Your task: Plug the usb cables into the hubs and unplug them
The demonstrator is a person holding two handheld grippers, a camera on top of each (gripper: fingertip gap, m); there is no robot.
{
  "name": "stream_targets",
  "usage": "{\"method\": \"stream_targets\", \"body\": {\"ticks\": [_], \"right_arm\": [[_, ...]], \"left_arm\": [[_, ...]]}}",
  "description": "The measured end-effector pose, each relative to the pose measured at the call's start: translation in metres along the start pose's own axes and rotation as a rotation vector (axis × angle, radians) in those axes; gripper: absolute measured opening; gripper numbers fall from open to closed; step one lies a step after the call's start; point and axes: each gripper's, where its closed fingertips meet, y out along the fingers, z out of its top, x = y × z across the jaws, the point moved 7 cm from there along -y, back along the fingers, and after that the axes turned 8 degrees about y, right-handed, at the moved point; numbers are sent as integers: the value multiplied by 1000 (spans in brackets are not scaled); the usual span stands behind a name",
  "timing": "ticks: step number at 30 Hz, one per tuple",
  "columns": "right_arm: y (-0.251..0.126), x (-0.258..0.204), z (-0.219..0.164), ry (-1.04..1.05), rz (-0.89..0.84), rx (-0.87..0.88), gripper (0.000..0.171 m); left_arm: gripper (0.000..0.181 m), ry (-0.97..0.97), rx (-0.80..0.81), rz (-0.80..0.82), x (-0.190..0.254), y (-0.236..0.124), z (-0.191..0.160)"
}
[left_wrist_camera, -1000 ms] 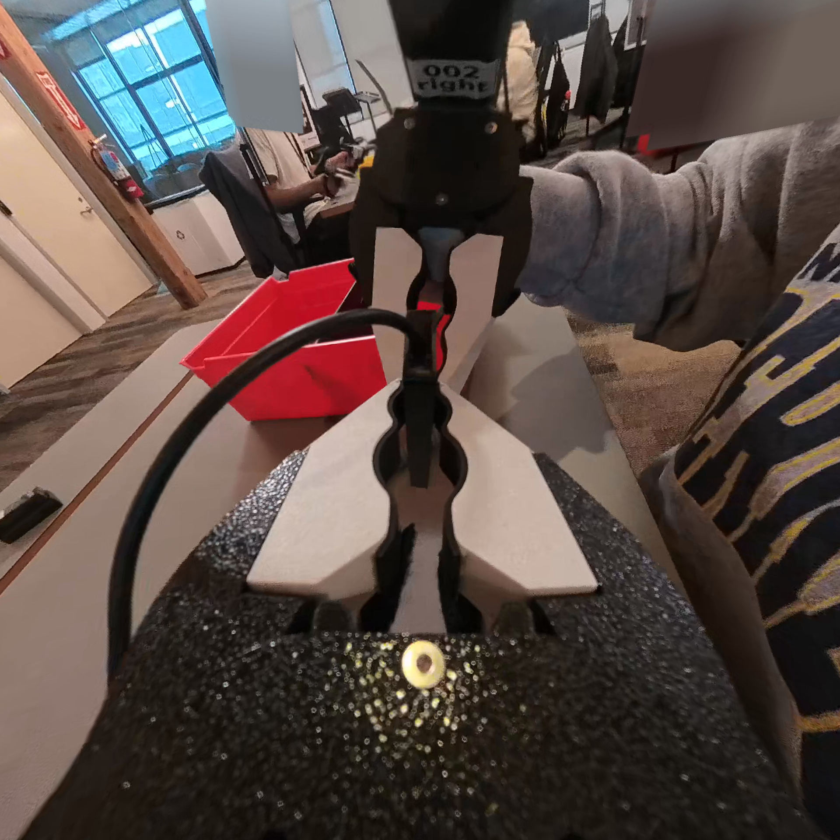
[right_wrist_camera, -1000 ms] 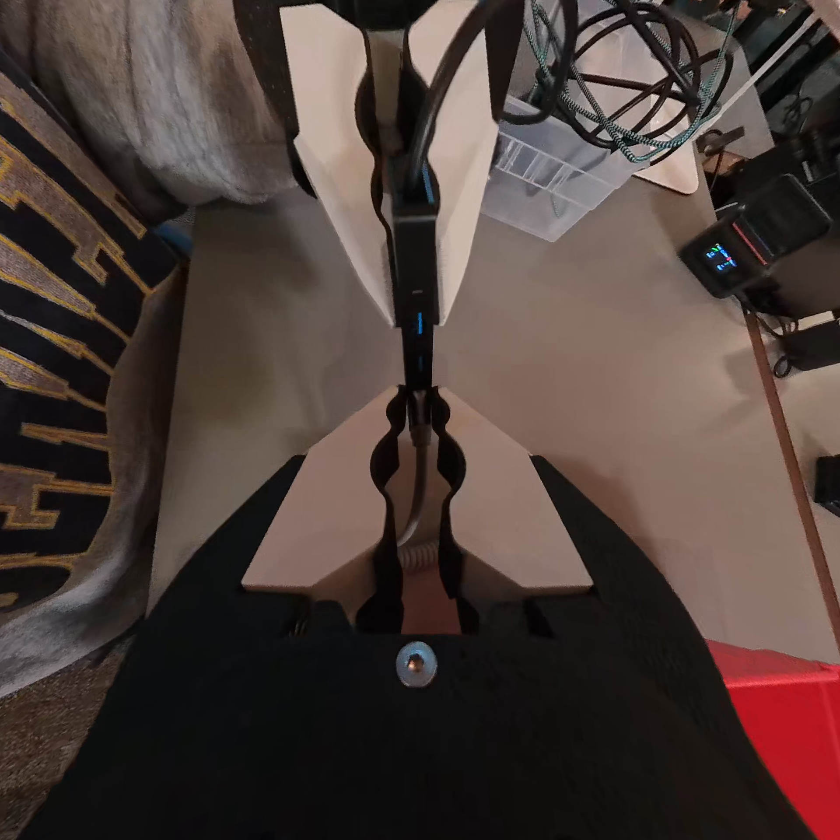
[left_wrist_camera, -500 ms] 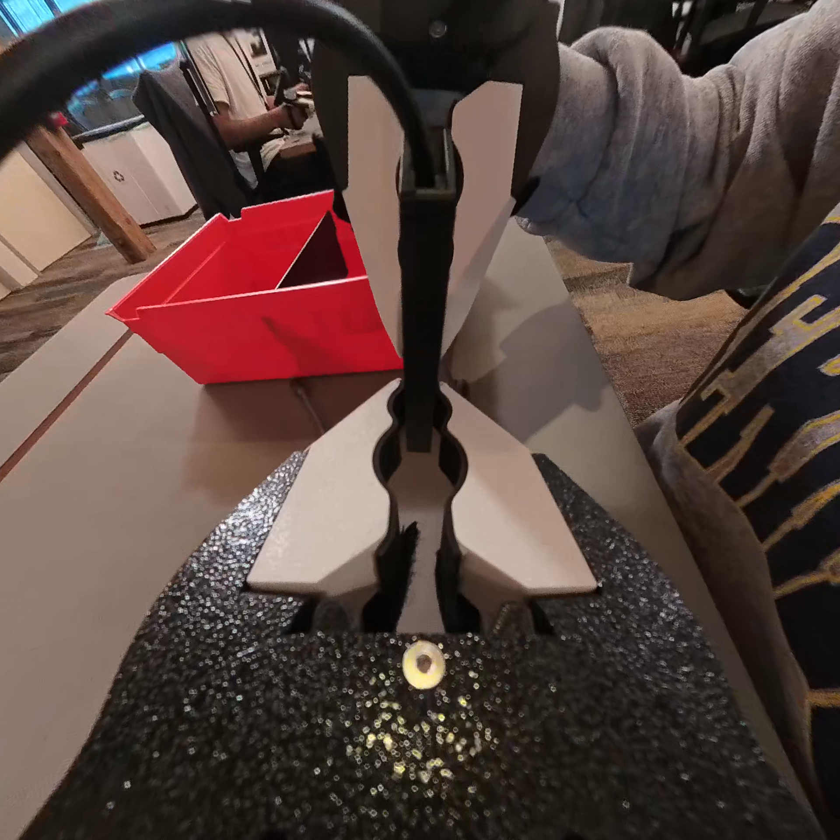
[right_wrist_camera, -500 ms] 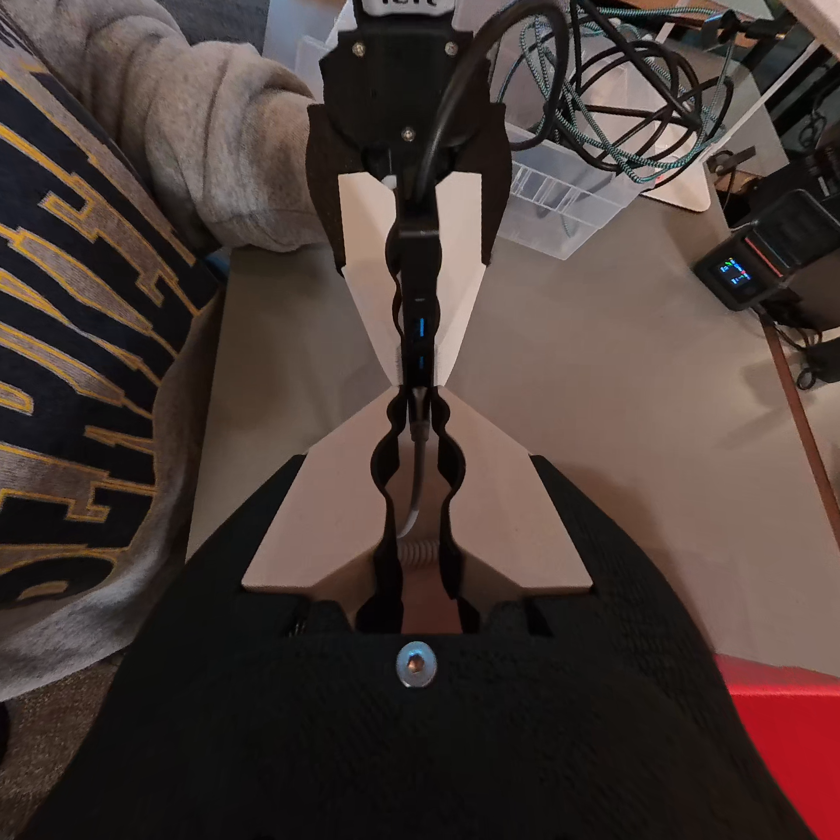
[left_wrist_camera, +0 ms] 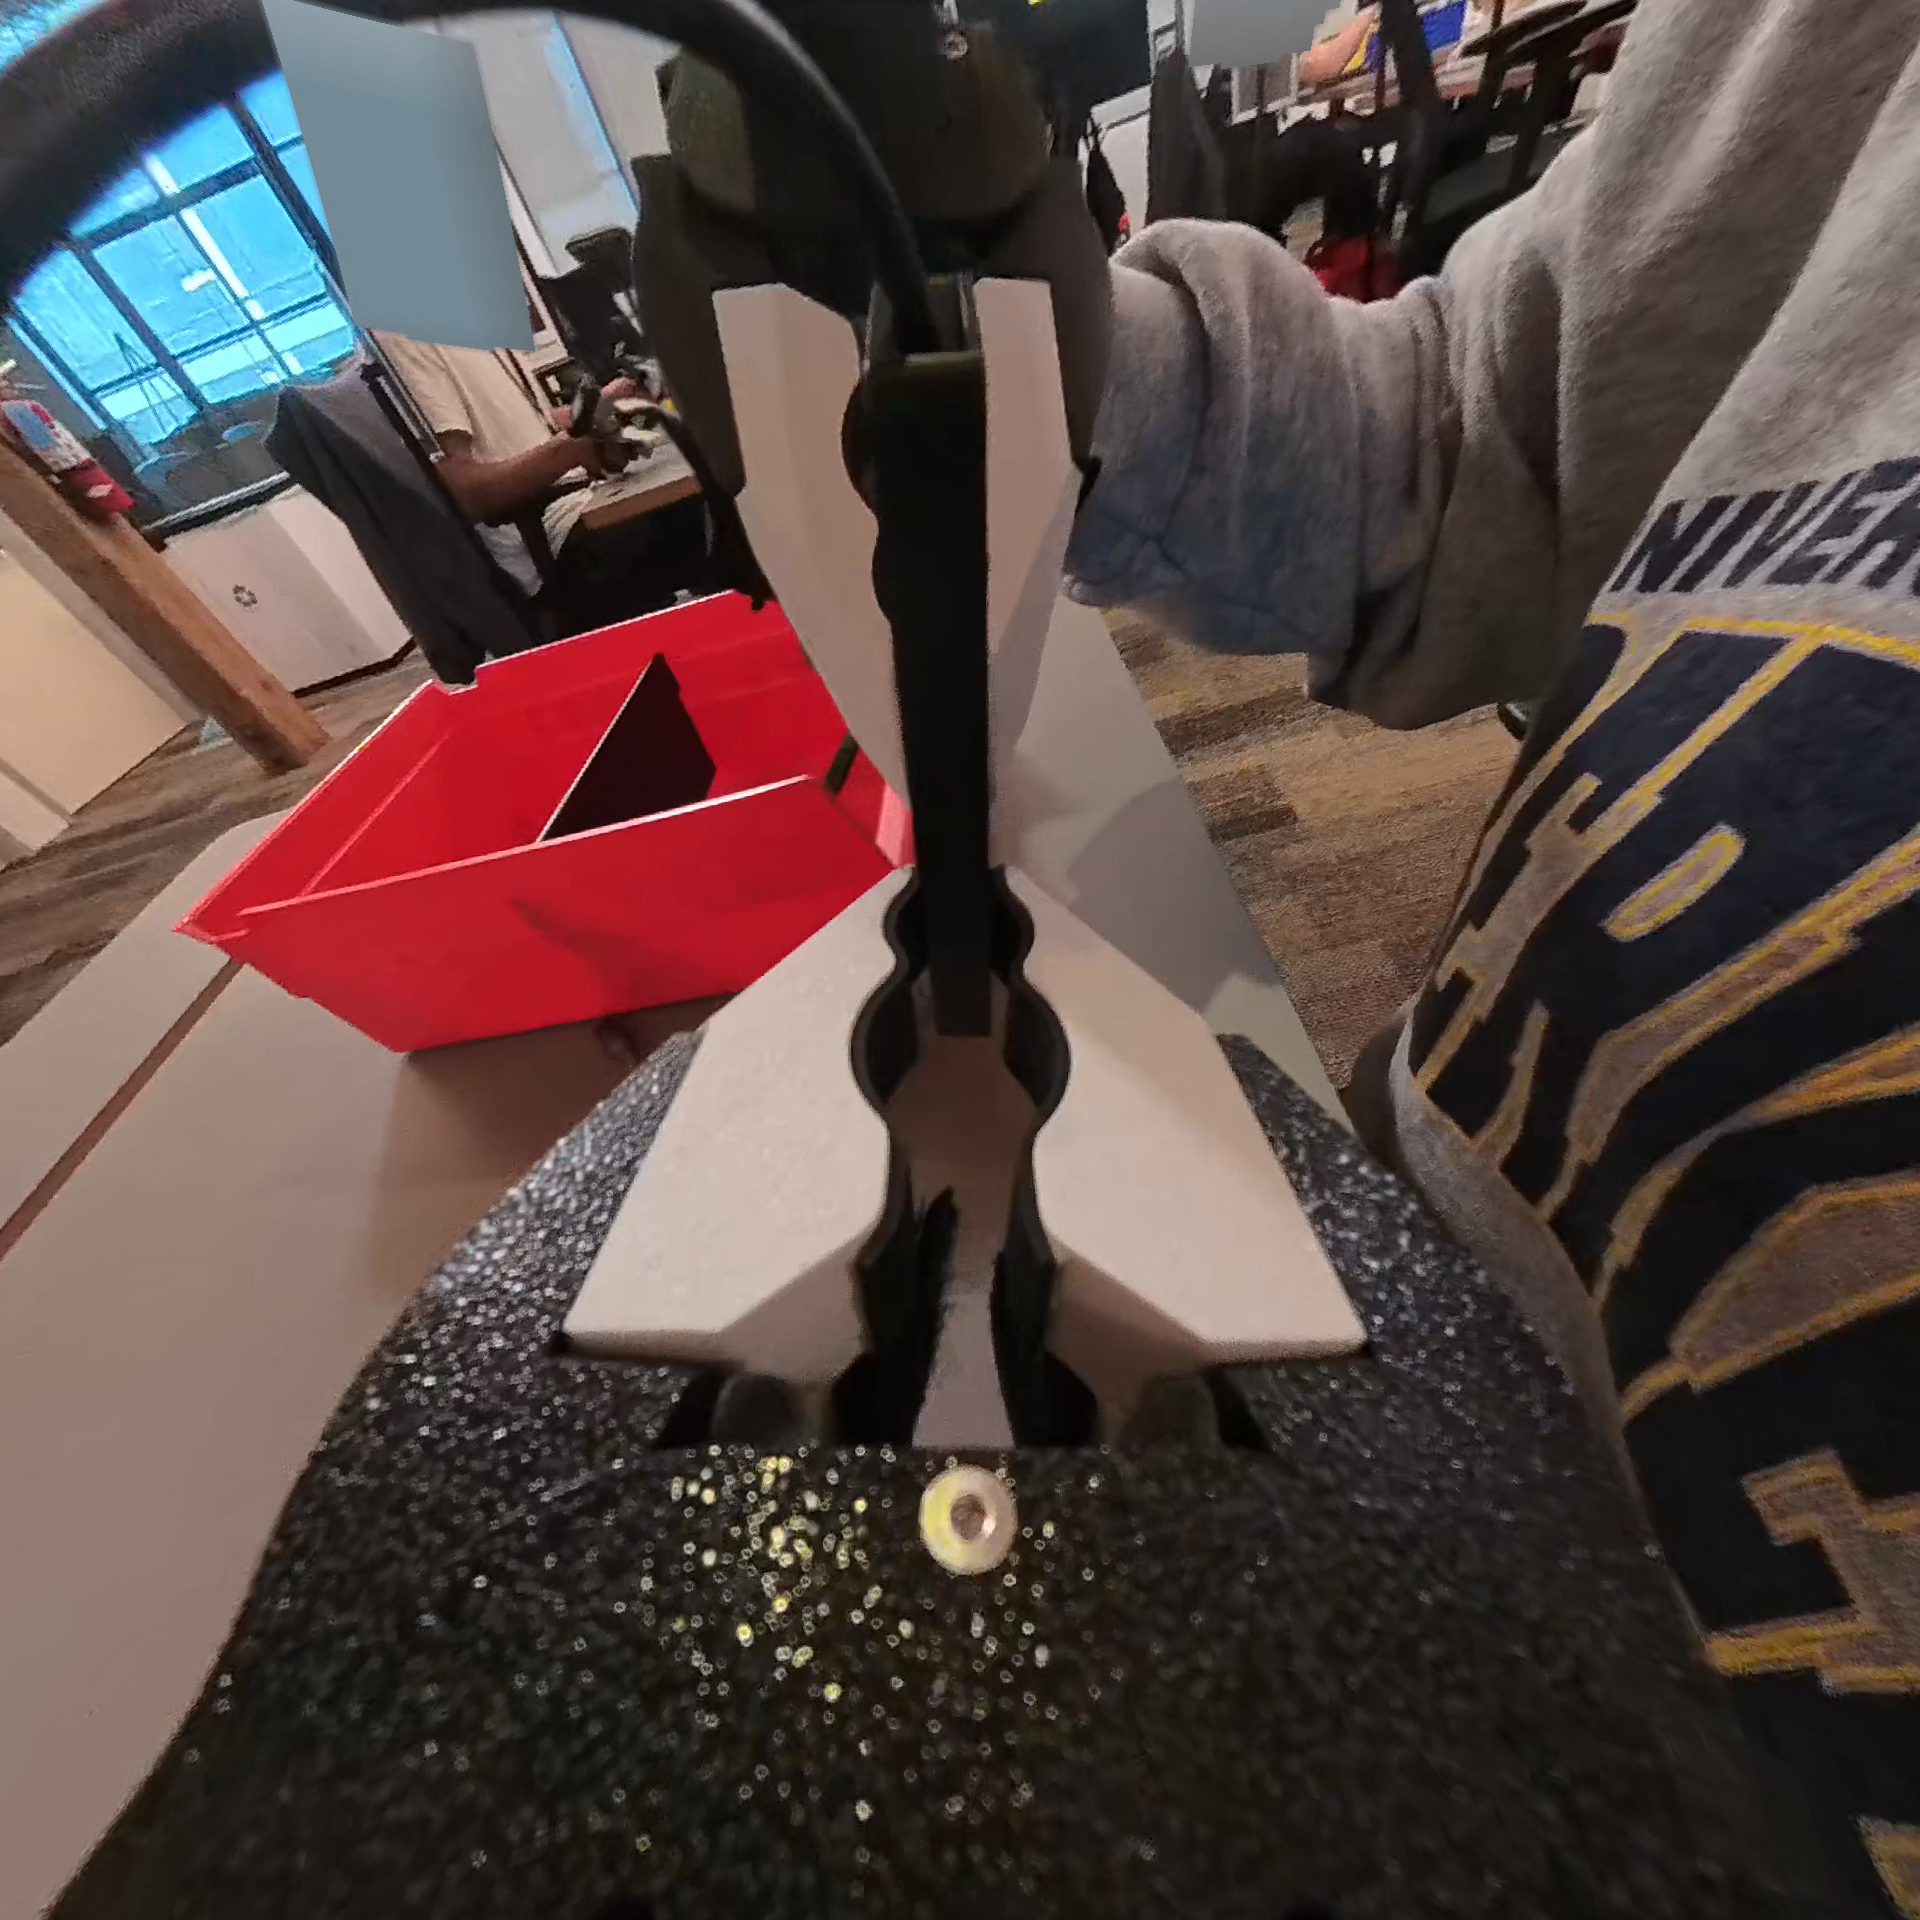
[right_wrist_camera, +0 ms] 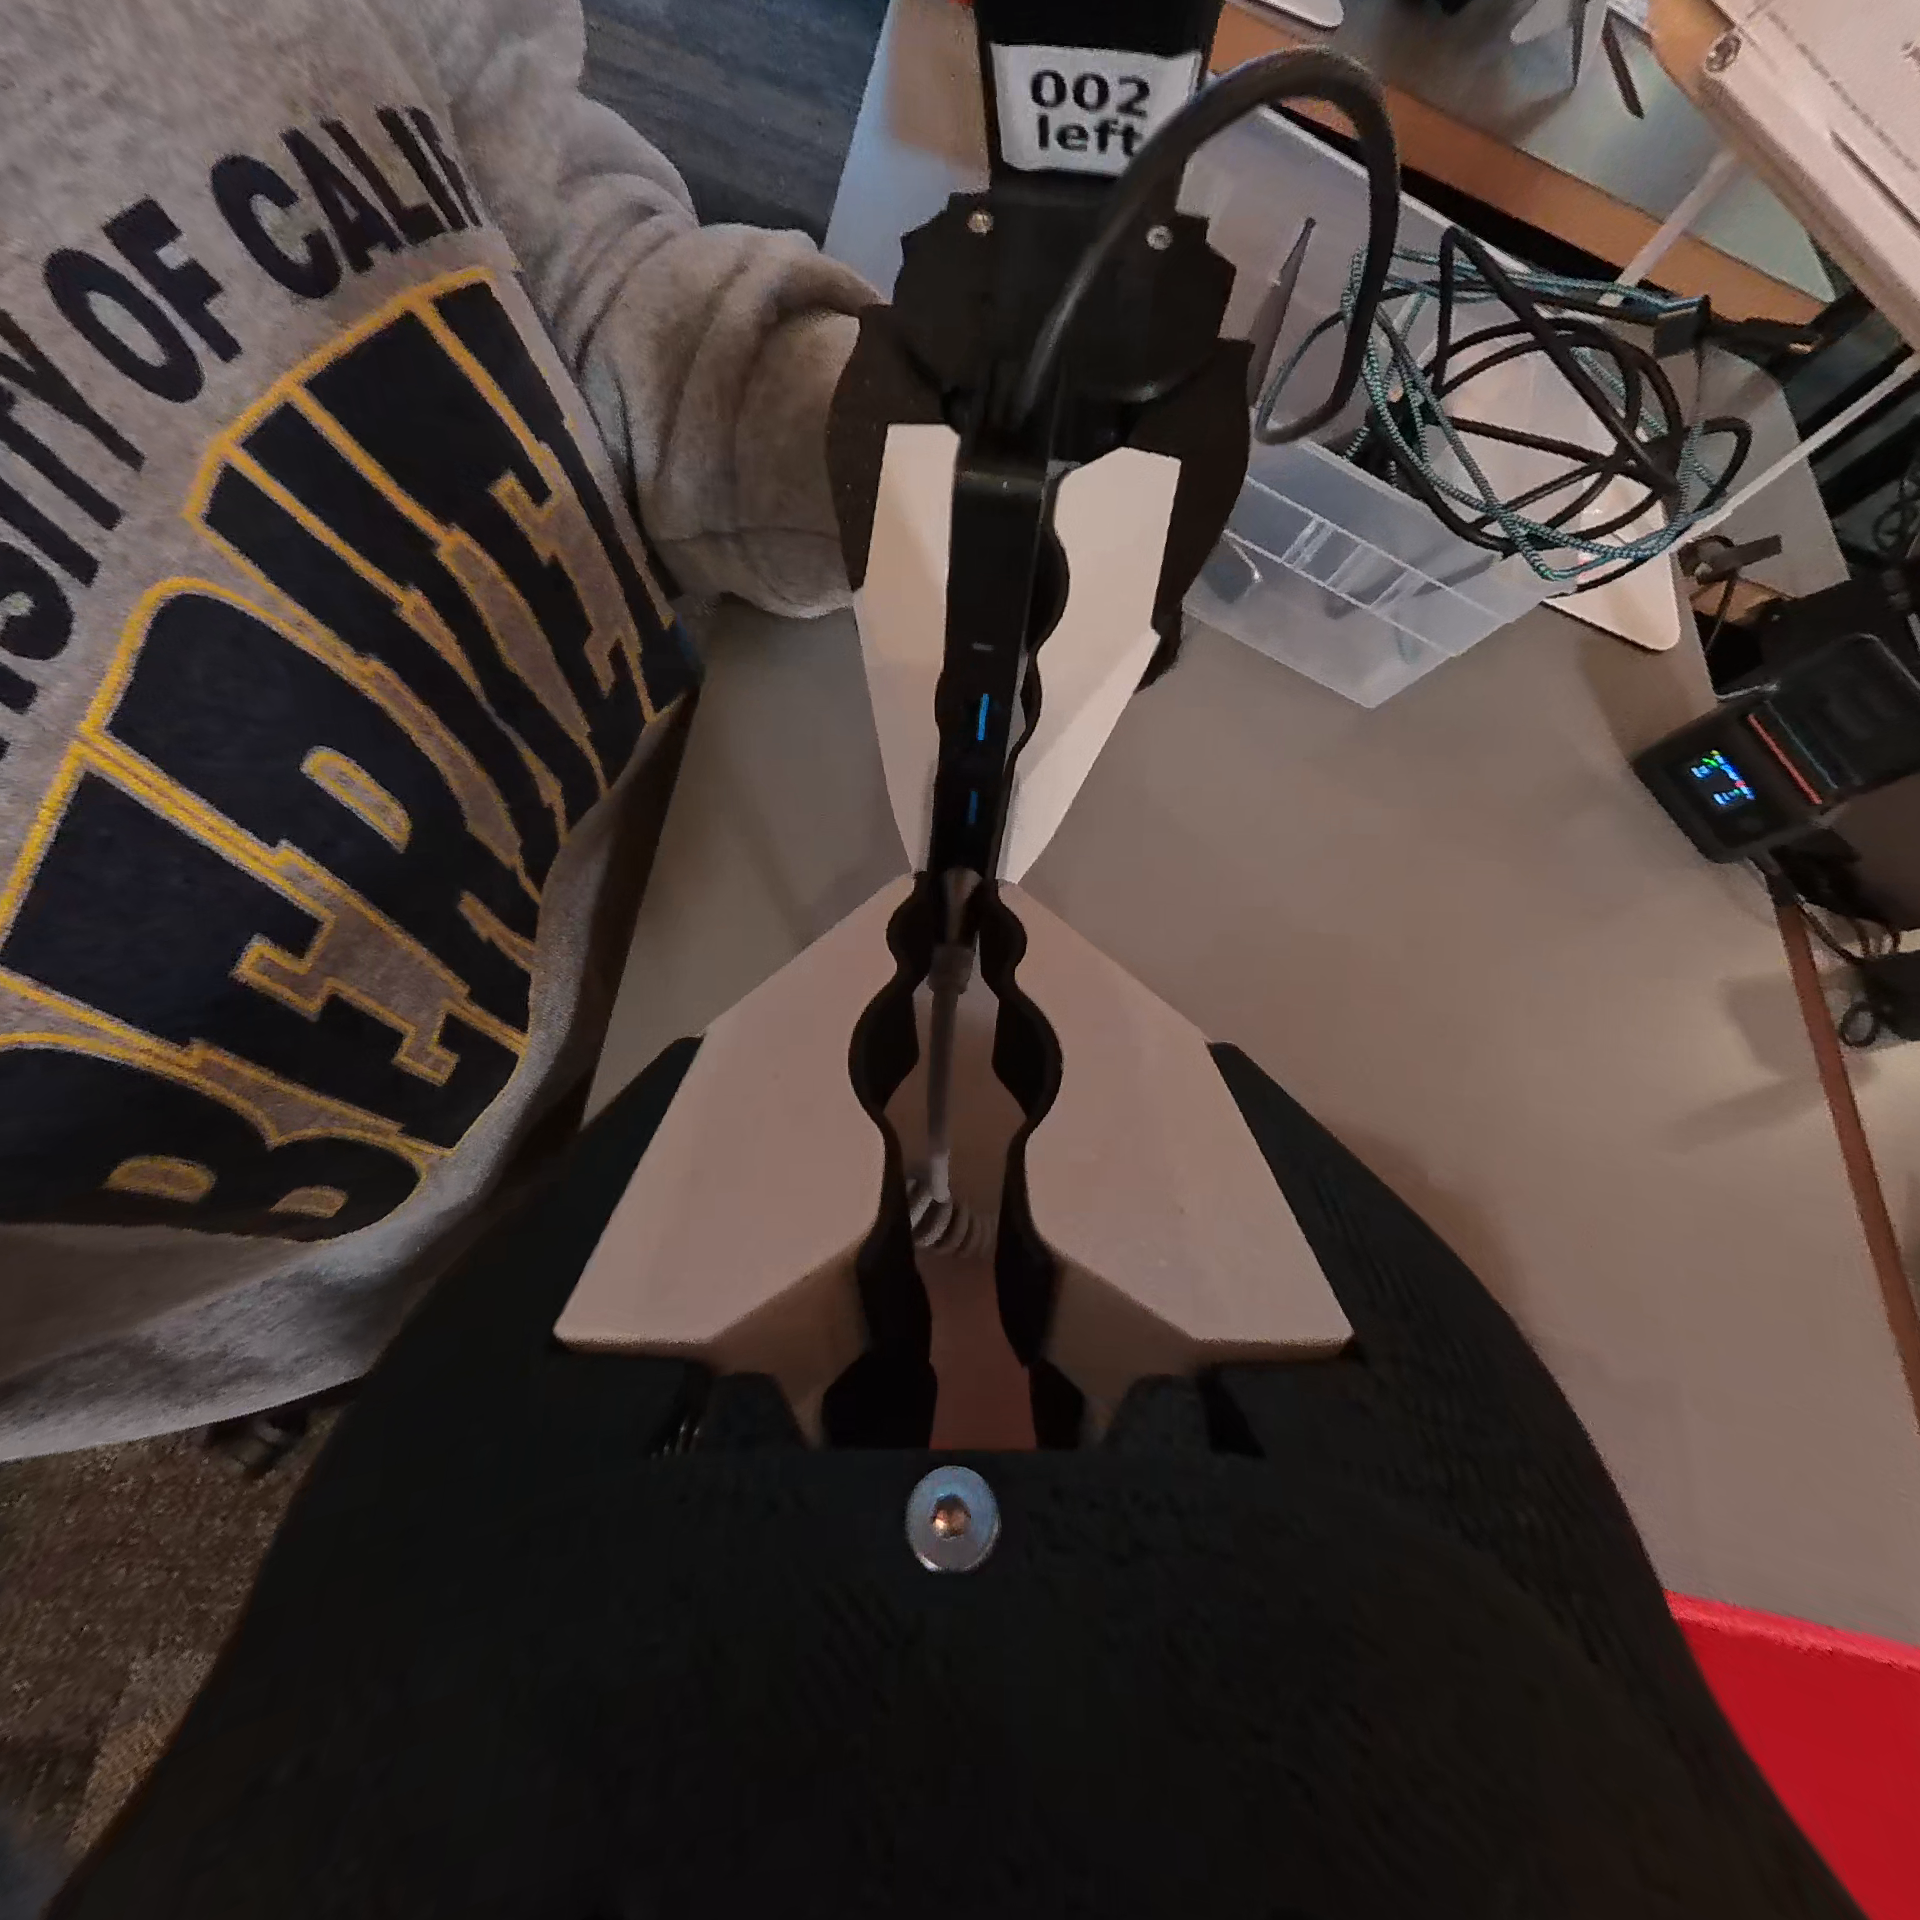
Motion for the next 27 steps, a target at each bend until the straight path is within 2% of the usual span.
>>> {"method": "stream_targets", "body": {"ticks": [6,7,8,10,12,16,18,20,21,22,27], "right_arm": [[-4,0,-1,-7,-52,-12,6],[-15,6,-9,-3,-135,-88,6],[-35,10,-15,19,-209,-91,6],[-76,12,-15,142,-254,66,6],[-96,20,-15,156,-404,88,6],[-138,53,-23,48,-911,-107,7],[-148,56,-31,14,-979,-206,6],[-150,61,-52,50,-1010,-408,7],[-154,65,-62,16,-1078,-497,7],[-157,66,-63,-9,-1112,-498,7],[-177,52,-1,-1,-1094,15,6]], "left_arm": [[9,-28,18,50,-2,-2,1],[10,-24,-25,132,-9,-13,-6],[8,-76,13,207,-19,-37,-13],[8,-240,191,257,-30,-80,-13],[8,-233,129,278,-30,-77,-12],[8,-202,-6,237,-27,-50,-3],[8,-233,-14,231,-30,-51,1],[8,-265,18,240,-33,-54,4],[8,-274,25,236,-33,-56,3],[8,-276,17,245,-33,-57,2],[8,-298,2,220,-28,-54,-6]]}}
